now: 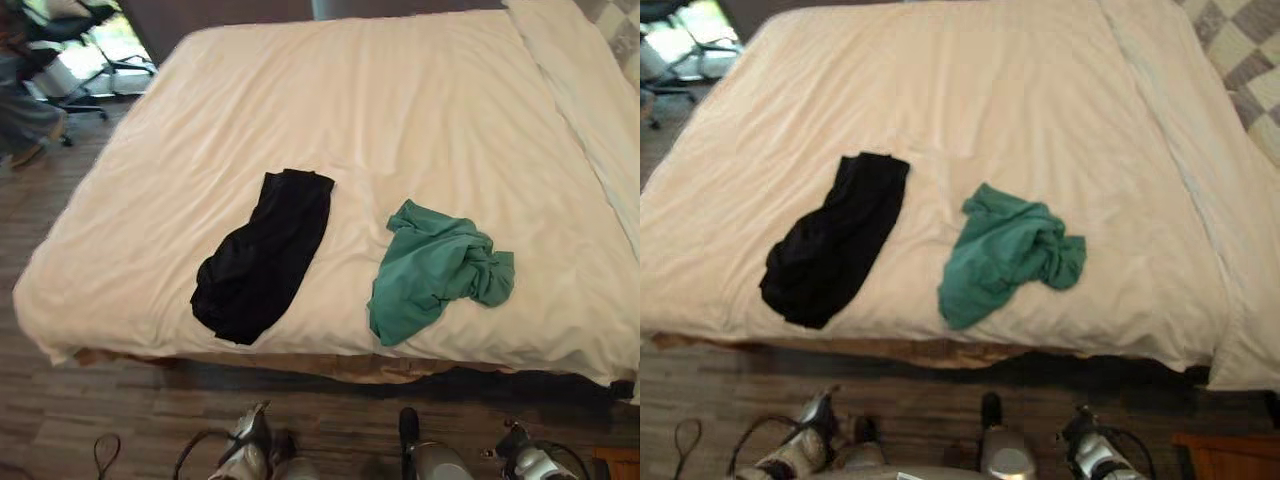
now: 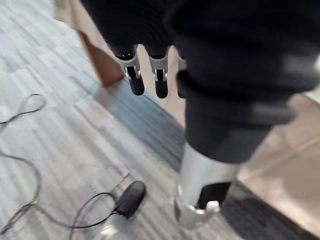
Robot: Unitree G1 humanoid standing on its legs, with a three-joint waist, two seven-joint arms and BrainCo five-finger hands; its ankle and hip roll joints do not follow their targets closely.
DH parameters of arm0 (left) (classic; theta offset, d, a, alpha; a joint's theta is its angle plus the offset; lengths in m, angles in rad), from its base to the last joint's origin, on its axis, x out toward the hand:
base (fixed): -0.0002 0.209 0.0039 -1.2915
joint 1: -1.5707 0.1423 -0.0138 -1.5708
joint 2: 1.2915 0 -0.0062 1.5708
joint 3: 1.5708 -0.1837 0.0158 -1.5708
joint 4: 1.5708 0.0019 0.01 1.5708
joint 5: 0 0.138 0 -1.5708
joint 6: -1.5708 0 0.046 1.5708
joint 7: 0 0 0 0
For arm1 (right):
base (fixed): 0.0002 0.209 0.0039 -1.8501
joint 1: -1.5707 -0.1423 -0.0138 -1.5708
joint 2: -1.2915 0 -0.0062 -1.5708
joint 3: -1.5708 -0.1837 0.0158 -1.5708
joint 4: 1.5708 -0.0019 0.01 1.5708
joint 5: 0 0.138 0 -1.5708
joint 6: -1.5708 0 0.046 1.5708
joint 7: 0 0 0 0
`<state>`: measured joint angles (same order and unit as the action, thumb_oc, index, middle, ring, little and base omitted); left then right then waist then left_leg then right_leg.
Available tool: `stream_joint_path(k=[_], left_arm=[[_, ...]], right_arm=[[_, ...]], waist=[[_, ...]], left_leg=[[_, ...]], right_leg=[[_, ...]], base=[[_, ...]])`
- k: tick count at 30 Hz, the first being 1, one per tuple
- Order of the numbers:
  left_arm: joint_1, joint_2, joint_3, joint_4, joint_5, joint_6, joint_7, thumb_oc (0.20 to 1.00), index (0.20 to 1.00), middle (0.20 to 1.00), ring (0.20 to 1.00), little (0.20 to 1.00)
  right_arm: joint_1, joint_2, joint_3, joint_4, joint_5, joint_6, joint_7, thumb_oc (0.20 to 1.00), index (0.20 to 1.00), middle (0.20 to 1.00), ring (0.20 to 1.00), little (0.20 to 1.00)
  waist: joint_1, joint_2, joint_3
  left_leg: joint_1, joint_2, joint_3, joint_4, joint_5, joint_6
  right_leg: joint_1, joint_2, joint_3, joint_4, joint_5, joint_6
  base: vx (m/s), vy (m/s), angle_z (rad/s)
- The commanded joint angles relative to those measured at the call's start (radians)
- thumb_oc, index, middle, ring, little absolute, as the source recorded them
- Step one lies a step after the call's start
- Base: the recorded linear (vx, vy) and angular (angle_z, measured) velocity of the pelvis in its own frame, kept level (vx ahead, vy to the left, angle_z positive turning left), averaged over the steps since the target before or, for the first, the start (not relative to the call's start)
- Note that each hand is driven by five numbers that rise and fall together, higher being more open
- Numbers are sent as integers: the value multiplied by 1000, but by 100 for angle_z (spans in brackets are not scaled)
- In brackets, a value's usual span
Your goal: Tidy up the quilt and then pick up the clothes from the bed and put them into the laundry hamper.
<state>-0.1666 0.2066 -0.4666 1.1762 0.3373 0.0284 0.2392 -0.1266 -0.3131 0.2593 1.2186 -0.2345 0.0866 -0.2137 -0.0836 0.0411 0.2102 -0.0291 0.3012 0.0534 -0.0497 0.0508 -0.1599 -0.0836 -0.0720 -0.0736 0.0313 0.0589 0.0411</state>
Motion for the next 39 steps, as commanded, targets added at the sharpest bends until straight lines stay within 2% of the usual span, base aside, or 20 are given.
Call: stream_joint_path(k=[1, 2, 3, 4, 5, 6, 7, 8, 9, 11, 13, 16, 18, 22, 25, 30, 32, 36, 38, 39], left_arm=[[-82, 26, -36, -4, 98, -13, -7, 1000, 1000, 1000, 1000, 1000], [-78, 35, -35, -14, 100, -17, -13, 1000, 1000, 1000, 1000, 1000], [-75, 44, -30, -17, 96, -14, -14, 1000, 1000, 1000, 1000, 1000], [-75, 45, -30, -17, 96, -14, -14, 1000, 1000, 1000, 1000, 1000], [-64, 57, -21, -8, 98, -8, -23, 1000, 1000, 1000, 1000, 1000], [-58, 65, -10, 4, 103, -2, -23, 1000, 1000, 1000, 1000, 1000], [-58, 65, -9, 4, 103, -2, -23, 1000, 1000, 1000, 1000, 1000], [-31, 80, 46, 41, 72, 8, -12, 1000, 1000, 1000, 1000, 1000], [-24, 91, 71, 59, 63, 13, -2, 1000, 1000, 1000, 1000, 1000], [-12, 97, 92, 72, 58, 16, 10, 1000, 1000, 1000, 1000, 1000], [44, 118, 222, 115, -32, 16, 51, 1000, 1000, 1000, 1000, 1000], [84, 137, 307, 130, -108, 10, 85, 1000, 1000, 1000, 1000, 1000], [116, 220, 464, 91, -238, -18, 193, 1000, 1000, 1000, 1000, 1000], [147, 283, 578, -104, -324, -68, 321, 1000, 1000, 1000, 1000, 1000], [211, 338, 670, -467, -283, -112, 454, 1000, 1000, 1000, 1000, 1000], [197, 367, 693, -786, -197, -167, 442, 1000, 1000, 1000, 1000, 1000], [182, 368, 684, -811, -187, -171, 430, 1000, 1000, 1000, 1000, 1000], [93, 406, 531, -861, -26, -112, 312, 1000, 1000, 1000, 1000, 1000], [69, 400, 490, -855, 2, -102, 283, 1000, 1000, 1000, 1000, 1000], [31, 380, 415, -819, 35, -79, 236, 1000, 1000, 1000, 1000, 1000]], right_arm=[[-56, 99, 37, -3, 28, 10, -4, 1000, 1000, 1000, 1000, 1000], [-61, 109, 51, -11, 25, 7, -3, 1000, 1000, 1000, 1000, 1000], [-65, 116, 71, -18, 20, 3, -4, 1000, 1000, 1000, 1000, 1000], [-66, 117, 72, -18, 20, 3, -4, 1000, 1000, 1000, 1000, 1000], [-59, 124, 104, -36, -6, -8, 5, 1000, 1000, 1000, 1000, 1000], [-55, 122, 109, -40, -7, -12, 2, 1000, 1000, 1000, 1000, 1000], [-56, 122, 109, -40, -7, -12, 2, 1000, 1000, 1000, 1000, 1000], [-49, 113, 99, -39, 12, -14, 1, 1000, 1000, 1000, 1000, 1000], [-44, 115, 92, -36, 17, -12, -1, 1000, 1000, 1000, 1000, 1000], [-41, 113, 78, -25, 27, -11, -9, 1000, 1000, 1000, 1000, 1000], [-25, 96, 10, 38, 66, -6, -28, 1000, 1000, 1000, 1000, 1000], [0, 75, -50, 70, 98, -4, -52, 1000, 1000, 1000, 1000, 1000], [46, 21, -188, 64, 227, -19, -97, 1000, 1000, 1000, 1000, 1000], [119, -12, -300, -130, 295, -57, -193, 1000, 1000, 1000, 1000, 1000], [231, -64, -425, -510, 214, -75, -335, 1000, 1000, 1000, 1000, 1000], [234, -165, -427, -748, -25, -50, -366, 1000, 1000, 1000, 1000, 1000], [222, -178, -418, -773, -52, -49, -363, 1000, 1000, 1000, 1000, 1000], [137, -212, -356, -857, -90, -50, -316, 1000, 1000, 1000, 1000, 1000], [120, -213, -345, -869, -94, -49, -309, 1000, 1000, 1000, 1000, 1000], [84, -211, -306, -883, -100, -45, -290, 1000, 1000, 1000, 1000, 1000]], waist=[[-2, -80, -9], [8, -77, -8], [13, -74, -5], [13, -75, -7], [12, -68, -1], [12, -62, -1], [13, -62, -2], [32, -63, -2], [41, -66, -12], [43, -70, -24], [53, -76, -53], [56, -83, -66], [52, -92, -76], [40, -97, -78], [23, -90, -78], [10, -83, -76], [8, -82, -77], [-6, -80, -69], [-7, -80, -65], [-15, -78, -57]], left_leg=[[66, -90, 131, 60, -134, 5], [69, -101, 156, 70, -141, 20], [74, -119, 171, 64, -137, 34], [72, -120, 171, 63, -134, 35], [92, -154, 166, 19, -118, 60], [94, -172, 155, -4, -103, 71], [93, -172, 156, -6, -101, 71], [109, -204, 152, -30, -96, 78], [99, -212, 145, -36, -91, 82], [93, -214, 151, -38, -93, 82], [105, -206, 183, -38, -102, 79], [108, -207, 185, -38, -103, 78], [129, -214, 186, -38, -107, 70], [132, -216, 187, -38, -109, 65], [148, -220, 192, -38, -125, 65], [158, -213, 207, -38, -128, 68], [161, -211, 211, -38, -128, 68], [168, -202, 227, -38, -127, 68], [165, -200, 231, -38, -125, 68], [161, -198, 240, -38, -122, 68]], right_leg=[[21, -320, -52, -84, 92, 193], [-1, -316, -103, -57, 71, 180], [-7, -285, -119, -6, 30, 162], [-10, -286, -118, -4, 30, 161], [-14, -166, -54, 91, -52, 150], [-11, -93, -16, 133, -96, 141], [-13, -93, -15, 134, -96, 141], [24, -59, -48, 136, -138, 115], [43, -69, -86, 100, -144, 102], [61, -80, -94, 64, -131, 108], [101, -98, -78, -36, -88, 125], [120, -109, -77, -64, -65, 129], [163, -127, -97, -102, -51, 144], [170, -136, -102, -110, -44, 157], [175, -146, -99, -111, -46, 171], [164, -148, -83, -112, -42, 170], [162, -147, -80, -113, -41, 168], [161, -142, -67, -113, -44, 164], [154, -141, -61, -113, -42, 162], [145, -139, -54, -113, -40, 161]], base=[[-6, 850, -37], [-110, 638, -76], [-52, 331, -119], [-48, 446, -113], [-50, 393, -62], [-49, 392, -25], [-44, 274, -11], [-31, 153, 8], [-28, 155, 8], [6, 4, 10], [49, -23, 8], [72, -33, -23], [74, -33, 12], [7, -16, 4], [8, 7, -7], [-13, 1, -13], [-9, -7, -14], [-16, -16, -12], [-28, -15, -14], [-22, -6, -10]])
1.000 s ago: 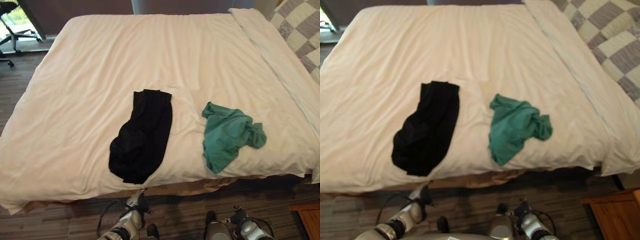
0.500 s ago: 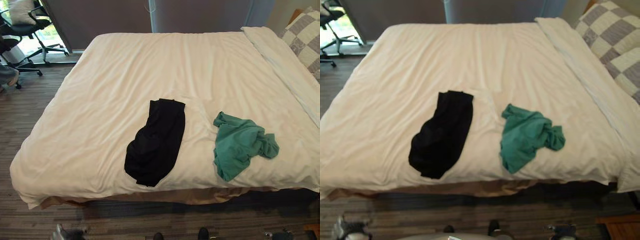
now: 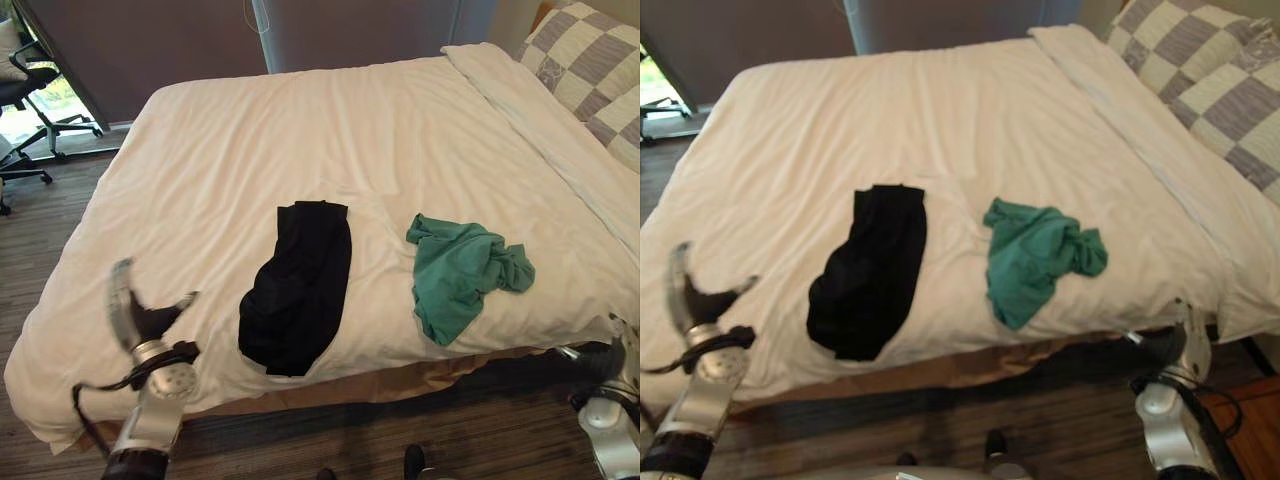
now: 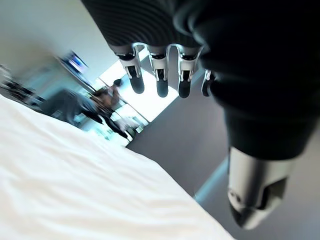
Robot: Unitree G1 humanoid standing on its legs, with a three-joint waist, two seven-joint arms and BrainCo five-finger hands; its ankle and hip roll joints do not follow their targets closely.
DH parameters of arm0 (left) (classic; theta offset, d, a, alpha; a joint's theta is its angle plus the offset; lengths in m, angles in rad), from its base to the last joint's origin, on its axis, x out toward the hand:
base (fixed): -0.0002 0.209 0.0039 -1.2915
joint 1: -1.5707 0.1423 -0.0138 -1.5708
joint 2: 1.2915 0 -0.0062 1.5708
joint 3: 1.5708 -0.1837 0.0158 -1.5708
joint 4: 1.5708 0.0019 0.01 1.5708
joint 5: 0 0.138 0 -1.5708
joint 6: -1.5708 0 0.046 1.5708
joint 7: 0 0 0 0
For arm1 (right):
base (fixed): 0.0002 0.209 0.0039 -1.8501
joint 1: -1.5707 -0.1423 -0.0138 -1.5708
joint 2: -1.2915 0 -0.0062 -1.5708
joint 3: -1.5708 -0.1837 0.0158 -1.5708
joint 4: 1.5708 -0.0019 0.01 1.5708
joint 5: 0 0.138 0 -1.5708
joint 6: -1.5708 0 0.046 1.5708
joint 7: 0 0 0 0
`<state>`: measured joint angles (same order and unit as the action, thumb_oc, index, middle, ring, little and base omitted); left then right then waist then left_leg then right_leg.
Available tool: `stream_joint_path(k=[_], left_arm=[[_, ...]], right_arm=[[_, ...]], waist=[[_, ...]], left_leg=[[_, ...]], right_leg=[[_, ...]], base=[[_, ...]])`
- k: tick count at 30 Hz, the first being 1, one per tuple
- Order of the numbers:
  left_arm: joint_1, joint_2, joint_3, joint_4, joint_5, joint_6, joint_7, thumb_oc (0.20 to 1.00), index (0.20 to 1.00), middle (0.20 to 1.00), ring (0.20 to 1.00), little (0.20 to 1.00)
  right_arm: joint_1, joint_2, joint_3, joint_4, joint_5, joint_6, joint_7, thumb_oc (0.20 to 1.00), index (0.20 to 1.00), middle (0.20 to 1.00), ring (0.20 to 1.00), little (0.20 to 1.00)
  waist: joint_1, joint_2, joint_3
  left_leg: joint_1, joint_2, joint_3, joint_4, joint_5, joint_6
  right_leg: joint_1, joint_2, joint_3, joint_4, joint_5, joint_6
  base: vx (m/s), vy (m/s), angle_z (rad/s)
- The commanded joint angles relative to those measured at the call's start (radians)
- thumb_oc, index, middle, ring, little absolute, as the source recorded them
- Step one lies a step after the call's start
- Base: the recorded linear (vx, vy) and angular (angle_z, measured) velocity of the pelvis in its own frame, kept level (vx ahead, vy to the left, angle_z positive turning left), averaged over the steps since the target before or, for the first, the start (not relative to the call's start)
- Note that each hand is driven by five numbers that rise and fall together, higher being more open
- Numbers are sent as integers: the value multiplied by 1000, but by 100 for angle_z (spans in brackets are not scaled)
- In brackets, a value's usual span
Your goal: Tidy up the quilt and then pick up the clothes from the bed and put them into the laundry hamper.
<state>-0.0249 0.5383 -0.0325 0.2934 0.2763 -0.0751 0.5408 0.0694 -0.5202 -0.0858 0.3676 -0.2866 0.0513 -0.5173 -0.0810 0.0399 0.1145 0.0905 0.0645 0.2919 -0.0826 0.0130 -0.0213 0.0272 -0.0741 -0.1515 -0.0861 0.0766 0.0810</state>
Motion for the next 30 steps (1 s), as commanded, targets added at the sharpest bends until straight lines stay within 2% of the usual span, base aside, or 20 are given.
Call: stream_joint_path(k=[1, 4, 5, 6, 7, 10, 11, 12, 14, 15, 17, 20, 21, 25, 26, 28, 30], left_arm=[[-120, 47, -23, 71, 96, 24, -64, 1000, 1000, 1000, 1000, 1000], [-217, 17, -143, 160, 167, 80, -122, 1000, 1000, 1000, 1000, 1000], [-227, 15, -147, 168, 167, 79, -119, 1000, 1000, 1000, 1000, 1000], [-268, -11, -204, 238, 202, 102, -135, 1000, 1000, 1000, 1000, 1000], [-277, -14, -208, 247, 202, 100, -132, 1000, 1000, 1000, 1000, 1000], [-347, -61, -291, 420, 266, 140, -145, 1000, 1000, 1000, 1000, 1000], [-368, -104, -330, 566, 296, 167, -173, 887, 887, 887, 887, 887], [-379, -127, -345, 624, 306, 171, -189, 633, 633, 633, 633, 633], [-381, -147, -357, 674, 323, 173, -205, 200, 200, 200, 200, 200], [-366, -176, -356, 730, 312, 173, -222, 200, 200, 200, 200, 200], [-356, -186, -348, 744, 294, 166, -223, 200, 200, 200, 200, 200], [-272, -203, -337, 733, 255, 146, -212, 200, 200, 200, 200, 200], [-272, -202, -335, 733, 255, 146, -212, 200, 200, 200, 200, 200], [-130, -164, -309, 713, 207, 110, -223, 200, 200, 200, 200, 200], [-130, -163, -307, 713, 207, 110, -223, 200, 200, 200, 200, 200], [-100, -148, -316, 718, 206, 104, -220, 200, 200, 200, 200, 200], [-67, -145, -344, 738, 194, 89, -218, 200, 200, 200, 200, 200]], right_arm=[[-115, -4, 37, -31, -48, -9, 14, 1000, 1000, 1000, 1000, 1000], [-163, -3, 95, -83, -56, -6, 40, 1000, 1000, 1000, 1000, 1000], [-165, -4, 92, -83, -56, -6, 41, 1000, 1000, 1000, 1000, 1000], [-182, 2, 117, -109, -53, -12, 47, 1000, 1000, 1000, 1000, 1000], [-183, 2, 114, -109, -53, -11, 48, 1000, 1000, 1000, 1000, 1000], [-196, 16, 143, -137, -46, -21, 54, 1000, 1000, 1000, 1000, 1000], [-195, 24, 158, -147, -34, -28, 61, 1000, 1000, 1000, 1000, 1000], [-197, 24, 164, -149, -30, -30, 67, 1000, 1000, 1000, 1000, 1000], [-200, 22, 165, -151, -27, -29, 73, 1000, 1000, 1000, 1000, 1000], [-211, 8, 171, -153, -31, -29, 79, 1000, 1000, 1000, 1000, 1000], [-219, 0, 174, -153, -35, -30, 81, 1000, 1000, 1000, 1000, 1000], [-276, -57, 178, -165, -62, -23, 90, 1000, 1000, 1000, 1000, 1000], [-279, -57, 179, -164, -62, -24, 89, 1000, 1000, 1000, 1000, 1000], [-443, -141, 263, -112, -90, -20, 129, 1000, 1000, 1000, 1000, 1000], [-448, -141, 266, -108, -90, -21, 128, 1000, 1000, 1000, 1000, 1000], [-535, -151, 322, -40, -70, -24, 146, 1000, 1000, 1000, 1000, 1000], [-695, -155, 410, 154, -12, -26, 162, 1000, 1000, 1000, 1000, 1000]], waist=[[-14, -76, 40], [-36, -76, 73], [-33, -75, 72], [-48, -77, 93], [-44, -76, 90], [-59, -79, 109], [-68, -82, 115], [-70, -84, 118], [-70, -85, 116], [-65, -84, 121], [-63, -83, 118], [-36, -75, 123], [-37, -75, 120], [15, -58, 130], [13, -59, 129], [33, -50, 138], [68, -32, 153]], left_leg=[[41, 39, 3, -5, -84, -71], [12, 47, 16, -5, -71, -73], [8, 47, 16, -5, -70, -73], [-14, 49, 23, -5, -62, -73], [-20, 49, 25, -5, -61, -72], [-56, 53, 45, -5, -51, -71], [-62, 57, 57, -5, -52, -71], [-65, 59, 62, -5, -49, -73], [-73, 61, 64, -5, -43, -74], [-70, 65, 61, -5, -45, -76], [-76, 66, 59, -5, -38, -77], [-79, 72, 42, -5, -34, -83], [-84, 72, 42, -5, -29, -83], [-78, 77, 20, -5, -23, -90], [-82, 77, 20, -5, -18, -90], [-87, 79, 9, -5, -10, -94], [-110, 78, -8, -5, 6, -103]], right_leg=[[32, -137, 26, 4, -58, 121], [-8, -132, 43, 6, -48, 120], [-13, -132, 44, 6, -47, 120], [-43, -128, 56, 8, -39, 120], [-50, -127, 58, 8, -38, 120], [-105, -117, 77, 12, -27, 122], [-119, -114, 83, 16, -26, 125], [-125, -113, 84, 17, -24, 124], [-136, -113, 87, 19, -19, 121], [-133, -113, 81, 24, -24, 119], [-139, -113, 79, 25, -21, 116], [-131, -112, 63, 29, -31, 110], [-135, -112, 63, 29, -27, 109], [-110, -107, 42, 33, -47, 100], [-115, -107, 42, 32, -43, 98], [-114, -106, 35, 36, -47, 94], [-122, -106, 20, 36, -47, 91]], base=[[-41, -11, -9], [-95, -15, -9], [-139, 1, -19], [-91, 5, -20], [-124, 9, -11], [-99, 3, -23], [-68, -3, -31], [-38, -4, -28], [-17, -20, -19], [-12, -23, -5], [5, -46, 2], [3, -54, 5], [7, -32, 7], [3, -63, 12], [-8, -34, 16], [-22, -46, 15], [-70, -63, 9]])
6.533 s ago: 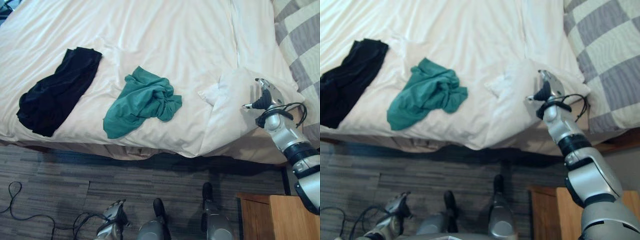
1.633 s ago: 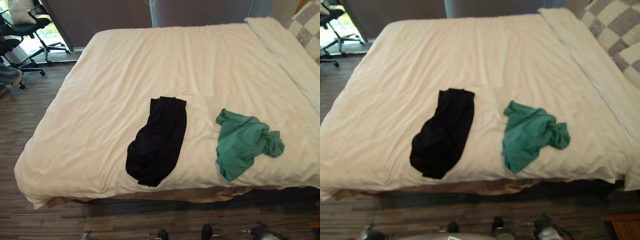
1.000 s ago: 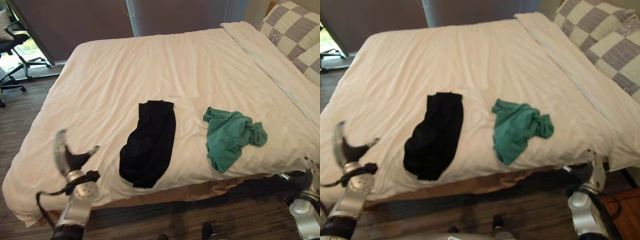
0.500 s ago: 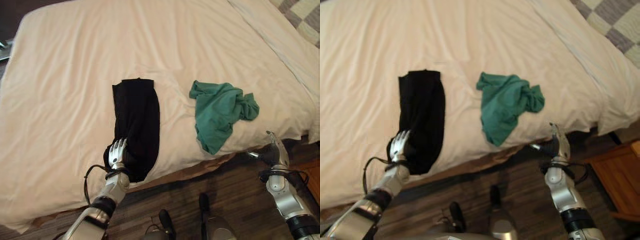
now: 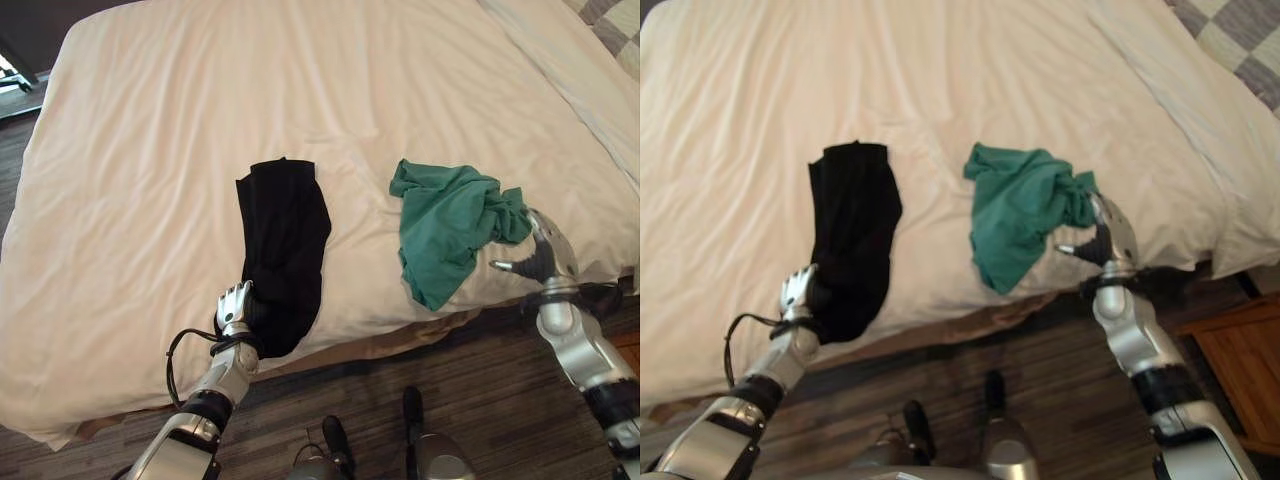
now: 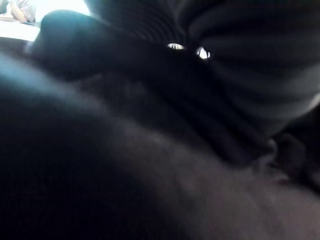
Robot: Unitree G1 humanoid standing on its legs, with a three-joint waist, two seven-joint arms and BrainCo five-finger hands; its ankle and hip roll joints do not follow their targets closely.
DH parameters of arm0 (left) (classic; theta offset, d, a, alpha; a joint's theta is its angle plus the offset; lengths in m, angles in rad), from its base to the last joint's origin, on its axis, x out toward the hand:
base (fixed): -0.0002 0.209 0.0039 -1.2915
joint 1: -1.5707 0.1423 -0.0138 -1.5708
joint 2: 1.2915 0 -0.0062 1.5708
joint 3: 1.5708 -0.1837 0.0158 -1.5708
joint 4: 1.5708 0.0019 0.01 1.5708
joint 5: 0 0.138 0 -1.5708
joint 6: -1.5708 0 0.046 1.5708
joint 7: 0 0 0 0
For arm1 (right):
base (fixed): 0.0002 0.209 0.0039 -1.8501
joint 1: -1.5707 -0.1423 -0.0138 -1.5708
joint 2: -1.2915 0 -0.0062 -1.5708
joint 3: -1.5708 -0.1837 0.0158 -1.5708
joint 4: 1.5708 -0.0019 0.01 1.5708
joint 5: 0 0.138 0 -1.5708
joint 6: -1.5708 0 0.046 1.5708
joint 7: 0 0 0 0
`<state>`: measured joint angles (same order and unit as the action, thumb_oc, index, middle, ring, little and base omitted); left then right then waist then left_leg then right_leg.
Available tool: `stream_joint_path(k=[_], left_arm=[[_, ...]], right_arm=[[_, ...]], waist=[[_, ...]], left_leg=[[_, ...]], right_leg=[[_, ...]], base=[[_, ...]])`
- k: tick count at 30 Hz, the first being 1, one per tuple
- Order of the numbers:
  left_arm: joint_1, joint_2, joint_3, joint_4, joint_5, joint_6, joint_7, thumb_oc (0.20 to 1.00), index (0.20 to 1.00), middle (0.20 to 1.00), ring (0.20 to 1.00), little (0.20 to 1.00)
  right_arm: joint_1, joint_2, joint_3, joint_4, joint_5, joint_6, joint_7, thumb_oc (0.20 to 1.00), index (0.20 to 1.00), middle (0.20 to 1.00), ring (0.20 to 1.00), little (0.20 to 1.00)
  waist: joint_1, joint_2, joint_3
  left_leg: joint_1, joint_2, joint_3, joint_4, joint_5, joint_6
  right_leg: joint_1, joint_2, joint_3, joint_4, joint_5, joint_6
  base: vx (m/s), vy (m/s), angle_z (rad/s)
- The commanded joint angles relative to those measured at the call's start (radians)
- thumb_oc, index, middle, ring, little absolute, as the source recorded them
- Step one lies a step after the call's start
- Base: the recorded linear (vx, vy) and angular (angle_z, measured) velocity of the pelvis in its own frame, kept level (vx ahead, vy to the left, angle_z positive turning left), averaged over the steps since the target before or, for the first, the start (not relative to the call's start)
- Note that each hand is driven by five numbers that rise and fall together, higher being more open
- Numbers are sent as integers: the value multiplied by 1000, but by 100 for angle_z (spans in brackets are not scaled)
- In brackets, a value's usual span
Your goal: Tidy up the quilt and then pick up the clothes from the bed and put them into the laundry hamper.
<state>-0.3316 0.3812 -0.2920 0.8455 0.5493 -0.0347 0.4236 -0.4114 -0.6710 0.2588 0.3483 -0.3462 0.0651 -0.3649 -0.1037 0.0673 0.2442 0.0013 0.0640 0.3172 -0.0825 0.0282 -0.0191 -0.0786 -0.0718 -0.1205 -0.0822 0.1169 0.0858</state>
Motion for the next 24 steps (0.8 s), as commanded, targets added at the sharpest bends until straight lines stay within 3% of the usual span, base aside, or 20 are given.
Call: stream_joint_path(k=[1, 2, 3, 5, 6, 7, 9, 11, 12, 13, 17, 20, 24], left_arm=[[249, 10, -95, 191, -88, 42, -100, 200, 200, 200, 200, 200], [248, 9, -93, 192, -88, 42, -100, 200, 200, 200, 200, 200], [272, -2, -115, 203, -111, 23, -94, 200, 200, 200, 200, 200], [280, -6, -129, 206, -114, 17, -90, 200, 200, 200, 200, 200], [285, -21, -169, 212, -111, 9, -91, 200, 200, 200, 200, 200], [285, -21, -169, 212, -111, 9, -91, 200, 200, 200, 200, 200], [279, -45, -241, 220, -84, 7, -100, 200, 200, 200, 200, 200], [276, -56, -254, 220, -81, 6, -101, 200, 200, 200, 200, 200], [271, -74, -270, 218, -78, 5, -109, 200, 200, 200, 200, 200], [270, -79, -276, 213, -75, 2, -112, 200, 200, 200, 200, 200], [264, -88, -278, 212, -62, 4, -120, 200, 200, 200, 200, 200], [263, -93, -265, 239, -29, 16, -132, 200, 200, 200, 200, 200], [254, -71, -183, 302, 15, 50, -153, 200, 200, 200, 200, 200]], right_arm=[[-273, -5, 93, 252, 62, -38, 11, 1000, 1000, 1000, 1000, 1000], [-281, -4, 99, 261, 64, -42, 9, 1000, 1000, 1000, 1000, 1000], [-390, -1, 140, 458, 103, -36, 17, 1000, 1000, 1000, 1000, 1000], [-445, -9, 156, 543, 128, -37, 22, 1000, 1000, 1000, 1000, 1000], [-512, -1, 160, 714, 176, -31, 30, 1000, 1000, 1000, 1000, 1000], [-512, -1, 160, 714, 176, -31, 30, 1000, 1000, 1000, 1000, 1000], [-582, -23, 166, 904, 198, -12, 47, 1000, 1000, 1000, 1000, 1000], [-584, -30, 157, 958, 207, -5, 59, 1000, 1000, 1000, 1000, 1000], [-571, -37, 125, 1009, 232, 7, 73, 718, 718, 718, 718, 718], [-556, -36, 113, 1021, 235, 8, 81, 200, 200, 200, 200, 200], [-504, -12, 115, 1004, 215, 6, 106, 200, 200, 200, 200, 200], [-345, 50, 95, 936, 209, -15, 139, 200, 200, 200, 200, 200], [-25, 156, 9, 809, 248, -34, 185, 200, 200, 200, 200, 200]], waist=[[99, -51, 25], [95, -50, 26], [122, -24, 36], [129, -10, 37], [142, 17, 39], [142, 17, 38], [162, 61, 40], [164, 77, 38], [171, 92, 35], [169, 97, 34], [167, 95, 32], [154, 72, 28], [111, -1, -4]], left_leg=[[-31, 78, -38, -5, -3, -108], [-33, 78, -39, -5, -2, -108], [-57, 77, -57, -5, 10, -116], [-77, 76, -64, -5, 21, -119], [-99, 72, -76, -5, 31, -126], [-100, 72, -76, -5, 31, -126], [-136, 66, -91, -5, 49, -142], [-150, 65, -102, -5, 56, -148], [-160, 64, -110, -5, 62, -156], [-161, 65, -115, -5, 65, -158], [-147, 68, -115, -5, 64, -157], [-118, 71, -110, -5, 49, -148], [-52, 73, -84, -5, 0, -120]], right_leg=[[-21, -108, -19, 31, -87, 86], [-22, -108, -20, 32, -87, 85], [-28, -108, -37, 28, -88, 84], [-40, -109, -46, 24, -83, 84], [-46, -111, -61, 15, -81, 84], [-47, -111, -61, 15, -80, 84], [-54, -120, -95, -1, -79, 88], [-56, -123, -111, -5, -80, 89], [-53, -127, -132, -5, -86, 92], [-47, -127, -143, -5, -89, 92], [-23, -123, -150, -5, -95, 89], [1, -120, -140, -5, -101, 85], [34, -116, -108, -5, -104, 85]], base=[[-51, -40, 13], [-38, -42, 39], [-33, -31, 40], [-44, -19, 33], [-33, -3, 27], [-23, -7, 38], [-30, -18, 32], [-27, -30, 42], [-12, -30, 55], [0, -30, 40], [9, 12, 35], [22, 27, 9], [81, 9, -14]])
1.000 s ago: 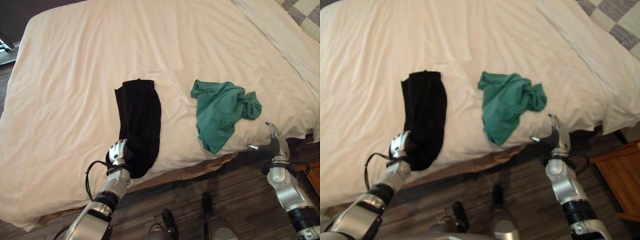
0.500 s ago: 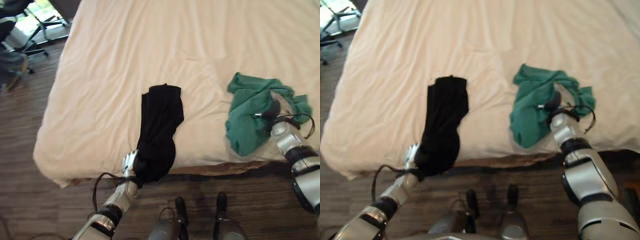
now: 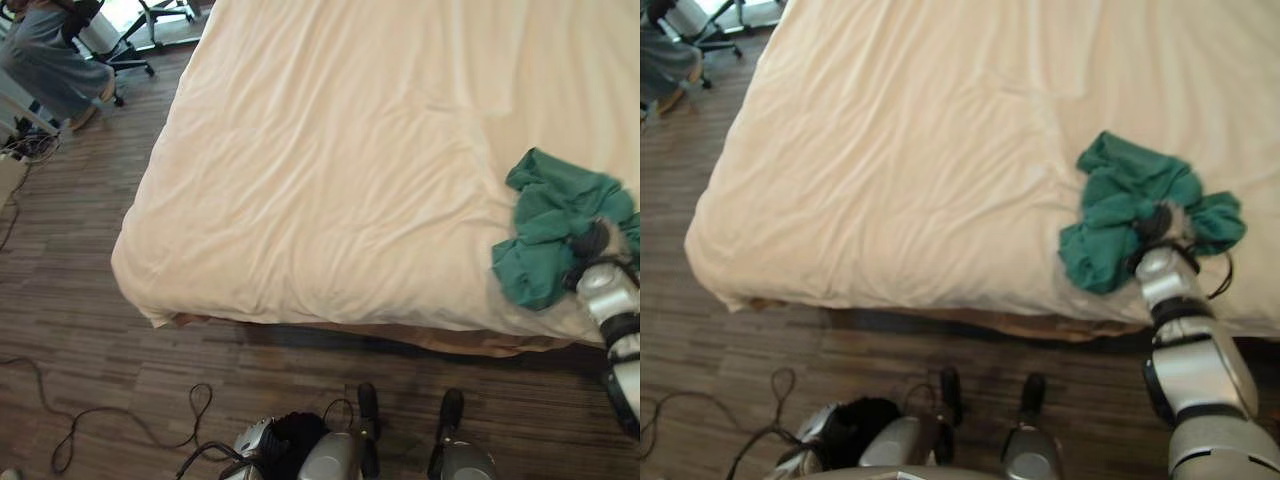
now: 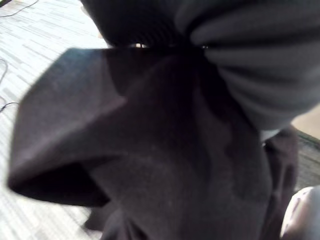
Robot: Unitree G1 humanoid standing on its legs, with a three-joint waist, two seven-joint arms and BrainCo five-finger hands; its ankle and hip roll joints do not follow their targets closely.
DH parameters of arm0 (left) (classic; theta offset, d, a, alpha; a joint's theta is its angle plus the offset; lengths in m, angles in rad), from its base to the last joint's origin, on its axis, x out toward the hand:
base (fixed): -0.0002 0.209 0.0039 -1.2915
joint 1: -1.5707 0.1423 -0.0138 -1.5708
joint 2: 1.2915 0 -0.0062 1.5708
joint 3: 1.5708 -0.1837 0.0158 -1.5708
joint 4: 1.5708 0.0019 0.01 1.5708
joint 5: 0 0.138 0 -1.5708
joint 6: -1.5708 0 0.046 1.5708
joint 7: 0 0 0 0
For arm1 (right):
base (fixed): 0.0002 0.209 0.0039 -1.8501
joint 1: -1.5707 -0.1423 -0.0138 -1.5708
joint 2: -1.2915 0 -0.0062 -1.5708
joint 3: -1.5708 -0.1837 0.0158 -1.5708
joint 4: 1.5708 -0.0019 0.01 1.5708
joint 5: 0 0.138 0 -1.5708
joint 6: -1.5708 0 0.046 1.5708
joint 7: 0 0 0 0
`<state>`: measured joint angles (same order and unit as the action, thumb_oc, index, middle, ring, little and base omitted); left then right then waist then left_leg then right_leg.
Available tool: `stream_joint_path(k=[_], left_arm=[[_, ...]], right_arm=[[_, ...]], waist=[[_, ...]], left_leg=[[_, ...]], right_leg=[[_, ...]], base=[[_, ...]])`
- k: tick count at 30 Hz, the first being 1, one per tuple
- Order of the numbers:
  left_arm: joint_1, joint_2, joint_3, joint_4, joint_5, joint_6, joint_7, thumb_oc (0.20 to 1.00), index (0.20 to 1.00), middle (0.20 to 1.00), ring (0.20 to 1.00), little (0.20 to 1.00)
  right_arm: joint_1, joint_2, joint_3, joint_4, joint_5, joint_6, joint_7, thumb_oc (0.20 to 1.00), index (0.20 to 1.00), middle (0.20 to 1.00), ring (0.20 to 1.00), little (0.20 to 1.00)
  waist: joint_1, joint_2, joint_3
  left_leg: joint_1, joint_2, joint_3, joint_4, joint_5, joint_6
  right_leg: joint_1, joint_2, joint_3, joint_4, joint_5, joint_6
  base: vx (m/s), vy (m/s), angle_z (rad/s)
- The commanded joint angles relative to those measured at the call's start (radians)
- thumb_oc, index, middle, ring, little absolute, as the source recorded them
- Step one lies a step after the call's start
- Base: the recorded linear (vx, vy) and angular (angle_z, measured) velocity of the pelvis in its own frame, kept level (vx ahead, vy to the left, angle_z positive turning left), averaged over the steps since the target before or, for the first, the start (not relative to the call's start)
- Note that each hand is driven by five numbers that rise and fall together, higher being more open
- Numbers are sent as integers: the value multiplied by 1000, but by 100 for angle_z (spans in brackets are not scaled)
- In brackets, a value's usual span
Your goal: Tidy up the quilt and then pick up the clothes from the bed and put them into the laundry hamper.
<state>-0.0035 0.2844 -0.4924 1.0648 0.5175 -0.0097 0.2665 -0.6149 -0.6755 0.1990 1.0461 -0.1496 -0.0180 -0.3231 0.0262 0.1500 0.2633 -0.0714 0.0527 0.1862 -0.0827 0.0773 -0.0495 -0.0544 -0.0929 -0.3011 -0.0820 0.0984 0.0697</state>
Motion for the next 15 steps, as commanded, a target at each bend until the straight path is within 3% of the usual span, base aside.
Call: stream_joint_path(k=[1, 2, 3, 4, 5, 6, 9, 15], left_arm=[[-73, 27, 17, 82, 47, 25, 4, 200, 200, 200, 200, 200], [-73, 38, 45, 66, 45, 36, -5, 200, 200, 200, 200, 200], [-73, 39, 44, 65, 45, 36, -5, 200, 200, 200, 200, 200], [-44, 58, 88, 4, 25, 39, -10, 200, 200, 200, 200, 200], [-43, 59, 87, 2, 25, 40, -11, 200, 200, 200, 200, 200], [-4, 71, 124, -47, 20, 38, -19, 200, 200, 200, 200, 200], [55, 87, 176, -84, 37, 38, -47, 200, 200, 200, 200, 200], [66, 73, 213, -62, 8, 42, -52, 200, 200, 200, 200, 200]], right_arm=[[182, 161, 68, 108, 51, 50, 143, 200, 200, 200, 200, 200], [288, 177, -1, 6, 147, 38, 155, 200, 200, 200, 200, 200], [290, 177, -2, 3, 147, 39, 156, 200, 200, 200, 200, 200], [424, 193, -102, -173, 280, 19, 158, 200, 200, 200, 200, 200], [428, 194, -104, -177, 279, 21, 158, 200, 200, 200, 200, 200], [547, 231, -152, -299, 353, -5, 186, 200, 200, 200, 200, 200], [678, 279, -175, -376, 404, -18, 245, 200, 200, 200, 200, 200], [690, 329, -119, -309, 308, -1, 240, 200, 200, 200, 200, 200]], waist=[[-17, -85, -23], [-42, -105, -30], [-41, -105, -32], [-77, -120, -26], [-75, -121, -29], [-99, -132, -29], [-124, -149, -42], [-137, -157, -61]], left_leg=[[23, 84, 48, -5, -49, -89], [54, 82, 65, -5, -69, -82], [51, 82, 66, -5, -67, -82], [74, 83, 89, -5, -80, -78], [71, 83, 90, -5, -78, -77], [89, 85, 112, -5, -90, -76], [123, 89, 145, -5, -106, -72], [147, 89, 164, -5, -109, -70]], right_leg=[[11, -95, 73, -5, -85, 101], [24, -93, 91, -4, -88, 105], [21, -93, 92, -5, -85, 105], [22, -92, 119, 1, -83, 111], [19, -92, 120, 0, -80, 110], [17, -90, 136, 2, -81, 115], [23, -86, 161, 4, -81, 119], [32, -82, 176, 5, -82, 117]], base=[[71, 53, -44], [49, 47, -41], [74, 115, -34], [13, 68, -23], [40, 121, -28], [7, 51, -35], [64, 74, -43], [25, 14, -48]])
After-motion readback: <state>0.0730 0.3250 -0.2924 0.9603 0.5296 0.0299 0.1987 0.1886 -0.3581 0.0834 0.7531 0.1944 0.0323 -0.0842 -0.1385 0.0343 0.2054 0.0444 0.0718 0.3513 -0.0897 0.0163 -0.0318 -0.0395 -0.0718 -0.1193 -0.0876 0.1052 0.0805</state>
